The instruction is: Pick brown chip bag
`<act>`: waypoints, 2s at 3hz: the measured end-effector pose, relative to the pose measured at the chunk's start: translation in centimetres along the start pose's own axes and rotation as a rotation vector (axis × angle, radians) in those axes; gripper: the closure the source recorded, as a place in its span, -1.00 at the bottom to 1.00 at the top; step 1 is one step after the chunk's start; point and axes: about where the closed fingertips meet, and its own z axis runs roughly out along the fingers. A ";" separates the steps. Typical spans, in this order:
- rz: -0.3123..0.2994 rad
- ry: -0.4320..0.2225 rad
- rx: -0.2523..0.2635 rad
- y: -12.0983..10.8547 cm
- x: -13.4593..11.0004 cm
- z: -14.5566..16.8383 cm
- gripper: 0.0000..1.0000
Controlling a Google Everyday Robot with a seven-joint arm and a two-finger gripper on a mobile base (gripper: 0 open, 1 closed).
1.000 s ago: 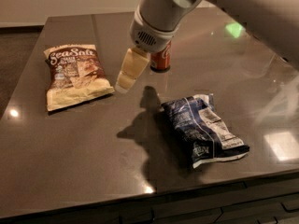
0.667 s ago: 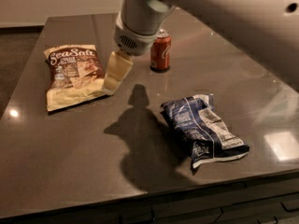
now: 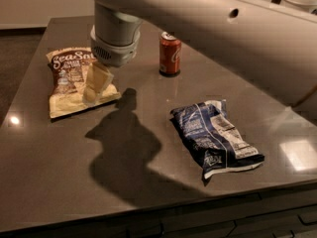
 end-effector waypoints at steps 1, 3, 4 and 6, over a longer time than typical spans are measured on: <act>0.047 0.016 -0.019 0.8 -1.5 2.3 -1.00; 0.088 0.014 -0.005 0.5 -3.9 5.8 -1.00; 0.103 0.021 -0.014 -0.1 -4.3 7.1 -1.00; 0.100 0.028 -0.042 0.1 -4.9 8.4 -0.65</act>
Offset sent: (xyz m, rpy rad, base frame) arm 0.0269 0.0598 -0.0462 0.0151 0.0330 -0.1030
